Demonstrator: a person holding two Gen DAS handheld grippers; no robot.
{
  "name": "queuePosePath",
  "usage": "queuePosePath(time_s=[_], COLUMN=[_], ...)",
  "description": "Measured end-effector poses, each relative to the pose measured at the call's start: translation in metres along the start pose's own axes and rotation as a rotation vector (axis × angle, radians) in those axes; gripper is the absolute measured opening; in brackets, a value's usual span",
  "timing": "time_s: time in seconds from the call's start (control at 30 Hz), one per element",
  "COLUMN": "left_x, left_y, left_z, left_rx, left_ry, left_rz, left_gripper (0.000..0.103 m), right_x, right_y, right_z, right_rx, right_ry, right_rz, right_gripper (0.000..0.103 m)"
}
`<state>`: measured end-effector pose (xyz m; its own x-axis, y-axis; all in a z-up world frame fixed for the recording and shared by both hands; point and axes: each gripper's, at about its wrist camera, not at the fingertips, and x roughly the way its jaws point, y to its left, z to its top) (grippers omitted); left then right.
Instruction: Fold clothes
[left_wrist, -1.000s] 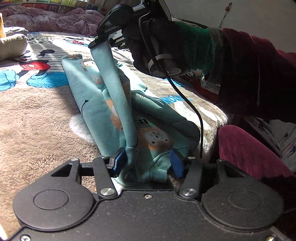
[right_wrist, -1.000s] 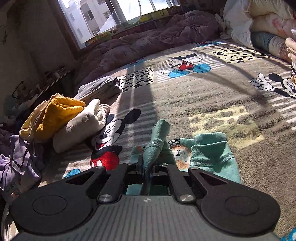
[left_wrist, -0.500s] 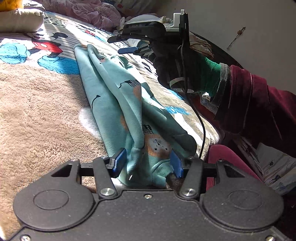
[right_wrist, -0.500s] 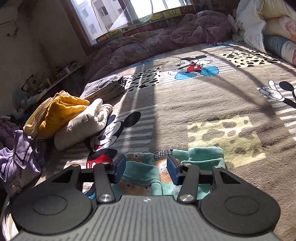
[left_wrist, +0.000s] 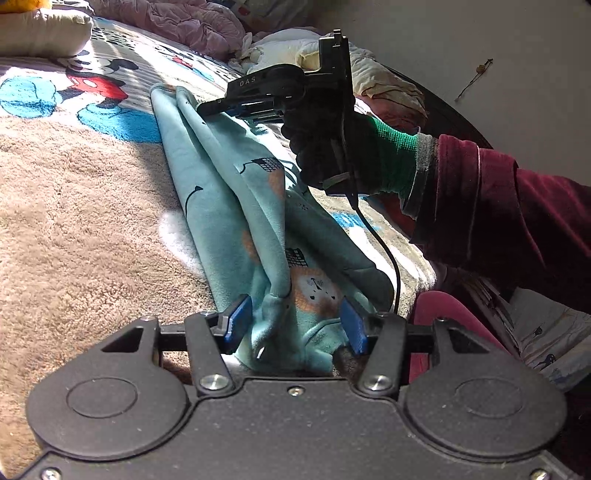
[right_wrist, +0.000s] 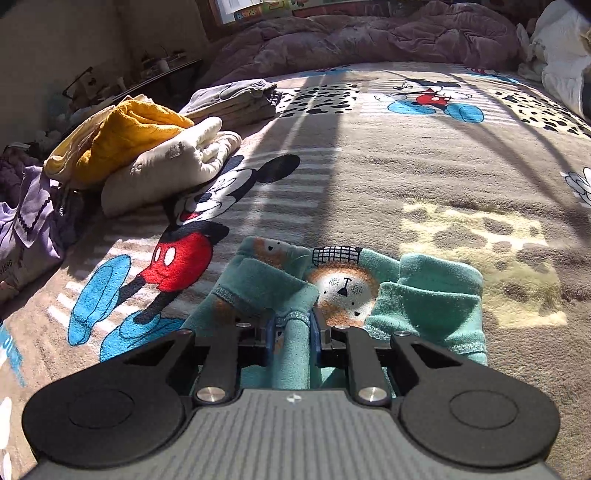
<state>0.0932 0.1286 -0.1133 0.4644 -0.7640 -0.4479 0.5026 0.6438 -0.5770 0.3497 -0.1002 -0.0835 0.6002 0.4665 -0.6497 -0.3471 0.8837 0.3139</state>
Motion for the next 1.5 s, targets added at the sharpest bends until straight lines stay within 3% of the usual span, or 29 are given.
queuePosePath(time_s=[0.17, 0.27, 0.53, 0.63, 0.77, 0.97, 1.07, 1.17, 1.23, 1.37, 1.5], left_x=[-0.002, -0.004, -0.007, -0.006, 0.0, -0.018, -0.03, -0.026, -0.01, 0.025, 0.07], left_y=[0.005, 0.012, 0.031, 0.03, 0.021, 0.011, 0.008, -0.005, -0.018, -0.03, -0.004], left_z=[0.0, 0.0, -0.002, 0.0, 0.005, 0.013, 0.023, 0.039, 0.049, 0.066, 0.06], left_rx=[-0.039, -0.087, -0.226, -0.225, -0.176, -0.077, -0.051, 0.072, 0.167, 0.294, 0.264], left_ry=[-0.002, -0.004, 0.003, 0.017, 0.03, -0.008, -0.125, -0.215, -0.228, -0.205, -0.034], left_rz=[-0.015, -0.043, -0.107, -0.111, -0.103, -0.025, 0.033, 0.109, 0.14, 0.186, 0.334], left_gripper=[0.052, 0.052, 0.052, 0.056, 0.066, 0.067, 0.064, 0.045, 0.031, 0.028, 0.027], right_x=[-0.037, -0.048, -0.016, 0.006, -0.005, -0.078, -0.108, -0.12, -0.121, -0.112, -0.096], right_y=[-0.005, -0.001, 0.004, 0.005, 0.016, 0.033, 0.041, 0.049, 0.056, 0.059, 0.054], right_z=[0.004, 0.012, 0.01, 0.006, 0.012, 0.01, -0.019, -0.05, -0.071, -0.09, -0.091], right_rx=[0.096, 0.088, 0.062, 0.048, -0.009, -0.145, -0.234, -0.307, -0.351, -0.363, -0.362], right_ry=[-0.16, -0.208, -0.154, -0.057, -0.077, -0.205, -0.22, -0.195, -0.169, -0.14, -0.095], right_rz=[0.092, 0.096, 0.025, -0.006, -0.04, -0.013, 0.01, 0.025, 0.031, 0.034, 0.034], right_gripper=[0.011, 0.01, 0.01, 0.011, 0.017, 0.02, 0.02, 0.02, 0.019, 0.019, 0.019])
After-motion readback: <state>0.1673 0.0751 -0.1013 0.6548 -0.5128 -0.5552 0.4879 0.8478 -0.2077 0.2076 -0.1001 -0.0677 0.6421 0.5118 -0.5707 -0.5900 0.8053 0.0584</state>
